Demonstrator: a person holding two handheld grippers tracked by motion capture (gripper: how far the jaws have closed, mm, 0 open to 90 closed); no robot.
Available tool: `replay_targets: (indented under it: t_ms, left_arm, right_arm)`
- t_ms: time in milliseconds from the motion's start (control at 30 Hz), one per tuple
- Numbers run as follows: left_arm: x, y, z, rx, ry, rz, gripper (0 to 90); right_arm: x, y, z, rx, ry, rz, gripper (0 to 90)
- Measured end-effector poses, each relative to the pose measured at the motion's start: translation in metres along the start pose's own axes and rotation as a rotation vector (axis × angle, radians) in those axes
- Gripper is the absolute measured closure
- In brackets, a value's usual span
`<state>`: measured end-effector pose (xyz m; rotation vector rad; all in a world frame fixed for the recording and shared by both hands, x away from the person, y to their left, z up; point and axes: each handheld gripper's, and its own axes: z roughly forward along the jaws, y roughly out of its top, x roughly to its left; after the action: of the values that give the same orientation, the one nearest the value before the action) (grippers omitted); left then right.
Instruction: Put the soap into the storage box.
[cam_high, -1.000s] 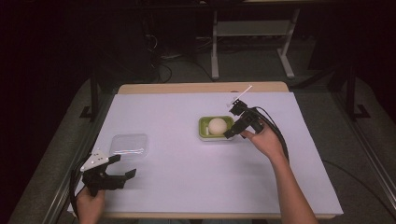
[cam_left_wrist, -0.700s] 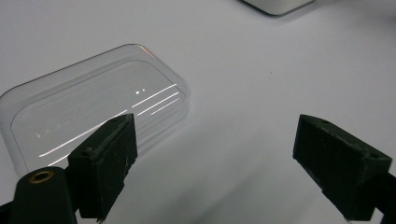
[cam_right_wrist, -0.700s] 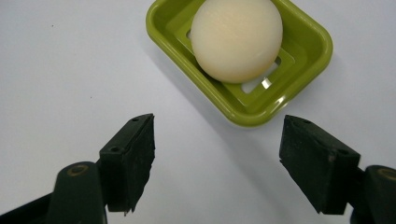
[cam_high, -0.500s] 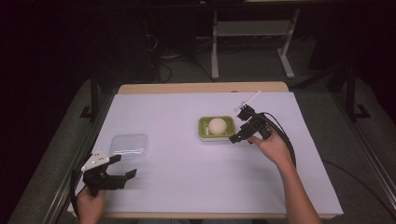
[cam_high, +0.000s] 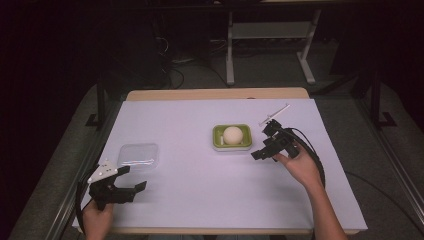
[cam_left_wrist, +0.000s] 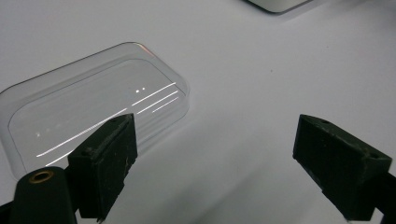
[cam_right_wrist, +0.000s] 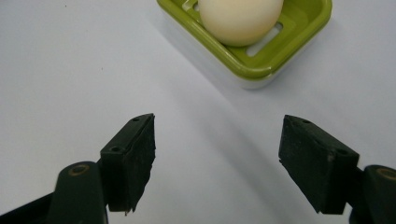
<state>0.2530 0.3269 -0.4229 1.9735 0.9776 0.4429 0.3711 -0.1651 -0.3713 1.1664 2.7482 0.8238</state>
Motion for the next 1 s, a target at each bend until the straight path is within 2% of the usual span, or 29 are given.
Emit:
replay_targets:
  t_ms: [500,633,1000]
  left_arm:
    - [-0.001,0.000,0.001,0.013,0.000,0.002,12.9]
    - [-0.001,0.000,0.001,0.017,0.000,0.005,12.9]
    - [0.000,0.001,0.001,0.020,-0.003,0.004,12.9]
  right_arm:
    - [0.002,-0.033,-0.006,-0.022,0.004,0.027,26.6]
    - [0.003,-0.042,-0.007,-0.028,0.001,0.021,26.7]
    - [0.004,-0.065,-0.009,-0.034,0.010,0.050,26.5]
